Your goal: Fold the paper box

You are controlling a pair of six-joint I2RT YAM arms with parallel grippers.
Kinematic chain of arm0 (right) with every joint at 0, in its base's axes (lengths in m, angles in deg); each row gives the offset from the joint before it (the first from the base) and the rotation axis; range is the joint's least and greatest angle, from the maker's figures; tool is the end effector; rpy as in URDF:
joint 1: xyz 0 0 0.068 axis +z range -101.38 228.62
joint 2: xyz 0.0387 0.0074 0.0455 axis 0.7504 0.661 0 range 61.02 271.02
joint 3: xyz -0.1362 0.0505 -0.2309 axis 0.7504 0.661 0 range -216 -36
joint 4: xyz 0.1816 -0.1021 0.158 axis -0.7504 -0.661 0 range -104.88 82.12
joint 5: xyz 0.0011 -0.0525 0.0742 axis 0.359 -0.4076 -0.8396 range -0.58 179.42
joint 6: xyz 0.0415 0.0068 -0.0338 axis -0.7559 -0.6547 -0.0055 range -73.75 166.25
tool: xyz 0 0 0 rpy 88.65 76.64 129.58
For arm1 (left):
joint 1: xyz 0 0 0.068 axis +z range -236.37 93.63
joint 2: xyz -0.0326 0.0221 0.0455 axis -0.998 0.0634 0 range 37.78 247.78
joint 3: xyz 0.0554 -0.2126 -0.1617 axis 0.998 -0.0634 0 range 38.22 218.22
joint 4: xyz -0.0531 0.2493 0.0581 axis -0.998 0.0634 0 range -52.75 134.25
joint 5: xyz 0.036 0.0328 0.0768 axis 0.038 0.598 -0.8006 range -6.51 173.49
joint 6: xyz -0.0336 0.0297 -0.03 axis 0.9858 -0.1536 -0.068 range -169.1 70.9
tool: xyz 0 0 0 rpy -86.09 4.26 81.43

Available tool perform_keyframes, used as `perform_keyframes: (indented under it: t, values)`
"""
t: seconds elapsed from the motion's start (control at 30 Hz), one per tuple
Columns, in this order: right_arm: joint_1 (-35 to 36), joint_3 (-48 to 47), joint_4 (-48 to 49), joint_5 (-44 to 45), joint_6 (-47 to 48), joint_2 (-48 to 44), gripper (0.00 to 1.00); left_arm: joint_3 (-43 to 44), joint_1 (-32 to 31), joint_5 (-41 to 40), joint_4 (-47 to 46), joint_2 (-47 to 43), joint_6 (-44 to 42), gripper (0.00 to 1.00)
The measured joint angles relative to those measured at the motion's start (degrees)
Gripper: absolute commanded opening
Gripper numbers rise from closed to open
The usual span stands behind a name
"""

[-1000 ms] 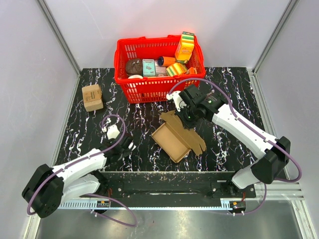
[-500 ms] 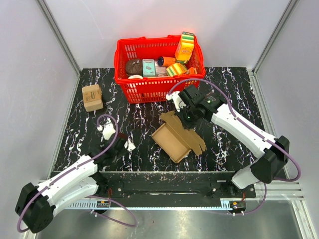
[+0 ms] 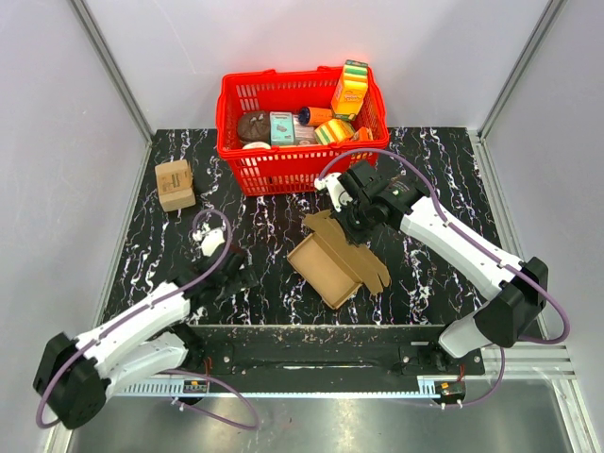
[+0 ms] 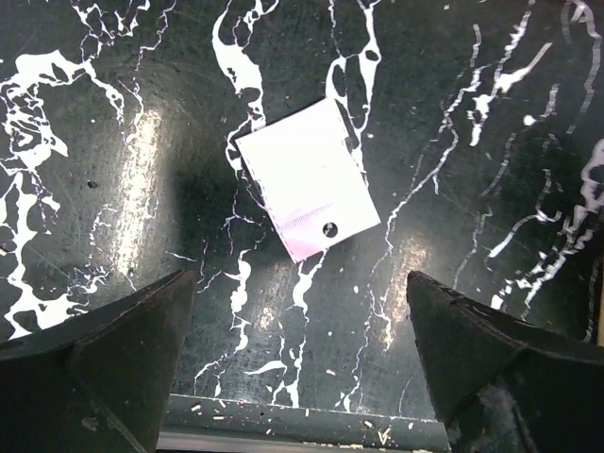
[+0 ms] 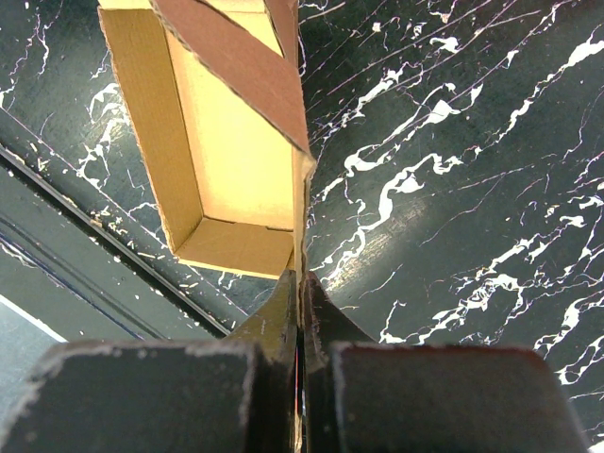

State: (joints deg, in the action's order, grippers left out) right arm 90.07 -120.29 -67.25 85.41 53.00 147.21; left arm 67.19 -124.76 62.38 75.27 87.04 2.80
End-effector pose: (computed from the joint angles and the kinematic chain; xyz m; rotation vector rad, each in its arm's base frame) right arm 0.2248 0.2018 0.3327 -1.1112 2.4260 0.2930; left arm 0.1293 -0.0859 0.1935 -0.4239 2.4600 -0.1741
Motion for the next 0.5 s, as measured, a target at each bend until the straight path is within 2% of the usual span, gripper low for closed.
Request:
perform_keyframes:
  t: [0.23,0.5]
  values:
    - [0.00,0.00,0.00,-0.02,-0.13,0.00,0.00,5.90,-0.02,-1.27,-0.63,15.23,2.14,0.99]
    - [0.00,0.00,0.02,-0.02,-0.13,0.00,0.00,12.17,0.00,-1.46,-2.21,27.93,5.16,0.99]
